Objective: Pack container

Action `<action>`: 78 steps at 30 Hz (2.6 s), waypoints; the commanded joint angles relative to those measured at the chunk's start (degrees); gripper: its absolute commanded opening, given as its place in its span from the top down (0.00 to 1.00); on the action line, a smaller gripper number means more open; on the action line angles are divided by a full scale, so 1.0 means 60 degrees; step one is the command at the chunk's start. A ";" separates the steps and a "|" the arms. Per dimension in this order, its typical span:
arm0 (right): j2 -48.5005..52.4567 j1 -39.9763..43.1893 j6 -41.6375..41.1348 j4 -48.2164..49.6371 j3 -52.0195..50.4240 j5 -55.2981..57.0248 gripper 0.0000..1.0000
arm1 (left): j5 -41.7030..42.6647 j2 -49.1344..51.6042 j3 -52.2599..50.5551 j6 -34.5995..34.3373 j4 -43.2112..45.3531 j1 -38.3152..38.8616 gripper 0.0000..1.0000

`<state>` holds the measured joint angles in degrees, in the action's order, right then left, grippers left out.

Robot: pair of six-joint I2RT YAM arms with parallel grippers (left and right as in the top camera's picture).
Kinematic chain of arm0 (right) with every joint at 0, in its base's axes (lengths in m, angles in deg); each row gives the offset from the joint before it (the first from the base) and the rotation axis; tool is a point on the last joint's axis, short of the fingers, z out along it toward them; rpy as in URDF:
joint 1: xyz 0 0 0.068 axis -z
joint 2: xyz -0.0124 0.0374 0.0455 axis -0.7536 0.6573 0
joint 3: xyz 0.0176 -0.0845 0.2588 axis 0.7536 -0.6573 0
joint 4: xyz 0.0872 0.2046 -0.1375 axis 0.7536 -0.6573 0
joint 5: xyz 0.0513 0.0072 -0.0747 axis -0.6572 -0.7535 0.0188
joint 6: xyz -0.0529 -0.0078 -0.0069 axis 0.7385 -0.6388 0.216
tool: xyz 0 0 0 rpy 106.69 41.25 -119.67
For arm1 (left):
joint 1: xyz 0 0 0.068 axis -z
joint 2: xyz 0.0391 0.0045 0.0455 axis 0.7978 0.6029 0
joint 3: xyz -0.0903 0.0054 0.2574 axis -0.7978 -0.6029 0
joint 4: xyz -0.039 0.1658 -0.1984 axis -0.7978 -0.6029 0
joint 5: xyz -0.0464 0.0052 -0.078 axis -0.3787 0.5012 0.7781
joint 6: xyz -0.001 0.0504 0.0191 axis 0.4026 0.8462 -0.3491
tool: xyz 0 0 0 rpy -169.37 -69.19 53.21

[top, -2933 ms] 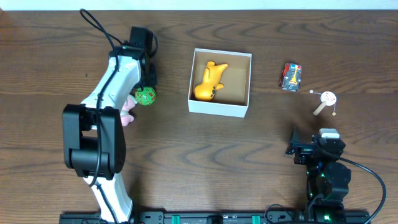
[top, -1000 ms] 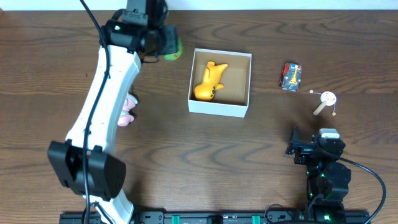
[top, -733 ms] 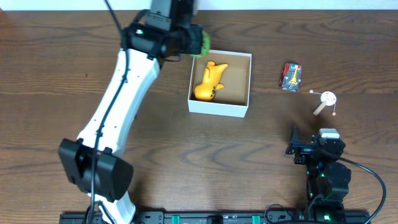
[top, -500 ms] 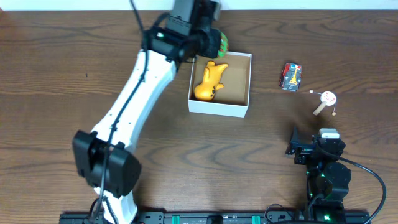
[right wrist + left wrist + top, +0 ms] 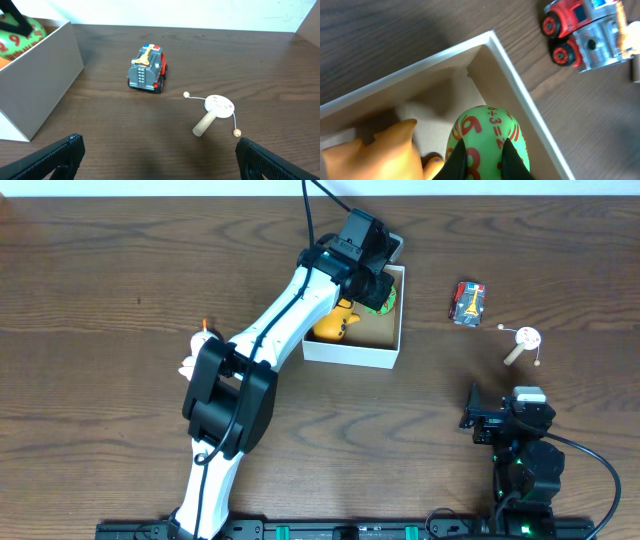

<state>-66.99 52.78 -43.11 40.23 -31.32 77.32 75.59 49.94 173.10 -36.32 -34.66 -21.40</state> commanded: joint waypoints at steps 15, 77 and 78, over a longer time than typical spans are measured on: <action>-0.0015 -0.0197 -0.0029 -0.0029 -0.0029 0.0058 0.01 | -0.1173 0.0448 0.0000 0.0313 0.0852 -0.0055 0.55; -0.0015 -0.0197 -0.0029 -0.0029 -0.0029 0.0062 0.01 | -0.4484 -0.2943 -0.1439 -0.2918 -0.5563 -0.4870 0.21; -0.0015 -0.0197 -0.0029 -0.0029 -0.0029 0.0058 0.01 | -0.4484 -0.2943 -0.1599 -0.2929 -0.5559 -0.5031 0.21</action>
<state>-66.99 52.78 -43.11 40.23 -31.32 77.32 51.40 31.86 165.15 -49.34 -67.82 -49.33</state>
